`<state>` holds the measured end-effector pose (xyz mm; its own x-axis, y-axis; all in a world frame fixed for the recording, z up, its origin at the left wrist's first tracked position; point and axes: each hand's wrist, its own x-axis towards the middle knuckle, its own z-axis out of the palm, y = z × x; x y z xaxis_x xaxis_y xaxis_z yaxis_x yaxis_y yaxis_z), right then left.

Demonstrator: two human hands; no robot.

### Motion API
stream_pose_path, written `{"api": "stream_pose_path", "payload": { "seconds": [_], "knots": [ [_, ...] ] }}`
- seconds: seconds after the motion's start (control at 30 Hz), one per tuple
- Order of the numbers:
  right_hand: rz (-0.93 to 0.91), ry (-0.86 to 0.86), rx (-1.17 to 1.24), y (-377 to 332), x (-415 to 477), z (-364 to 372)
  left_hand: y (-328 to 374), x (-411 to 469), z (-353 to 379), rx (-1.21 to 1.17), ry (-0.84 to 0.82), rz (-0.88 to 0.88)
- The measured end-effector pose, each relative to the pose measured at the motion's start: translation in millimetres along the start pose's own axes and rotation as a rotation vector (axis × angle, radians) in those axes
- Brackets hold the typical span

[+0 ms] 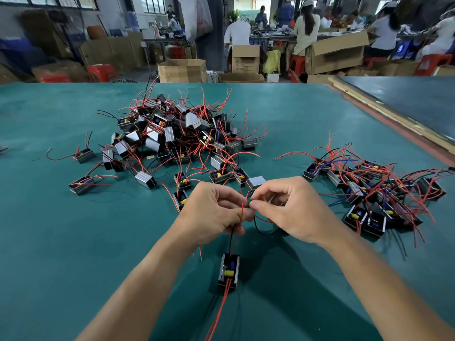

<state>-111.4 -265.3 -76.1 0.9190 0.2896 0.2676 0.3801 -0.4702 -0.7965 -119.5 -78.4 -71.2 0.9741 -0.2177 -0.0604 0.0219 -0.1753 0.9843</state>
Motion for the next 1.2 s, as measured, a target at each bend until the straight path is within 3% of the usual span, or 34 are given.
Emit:
{"api": "stream_pose_path", "payload": {
  "seconds": [0.53, 0.87, 1.2],
  "knots": [
    [0.089, -0.033, -0.036, -7.3, -0.7, -1.5, -1.4, 2.7, 2.0, 0.078, -0.038, 0.076],
    [0.095, -0.029, 0.056, -10.6, -3.1, -1.3, -3.9, 1.2, 1.5, 0.094, -0.097, 0.002],
    [0.009, -0.134, 0.11, -8.2, -3.9, -11.2, -2.7, -0.5, -1.0, 0.057, -0.169, -0.038]
  ]
}}
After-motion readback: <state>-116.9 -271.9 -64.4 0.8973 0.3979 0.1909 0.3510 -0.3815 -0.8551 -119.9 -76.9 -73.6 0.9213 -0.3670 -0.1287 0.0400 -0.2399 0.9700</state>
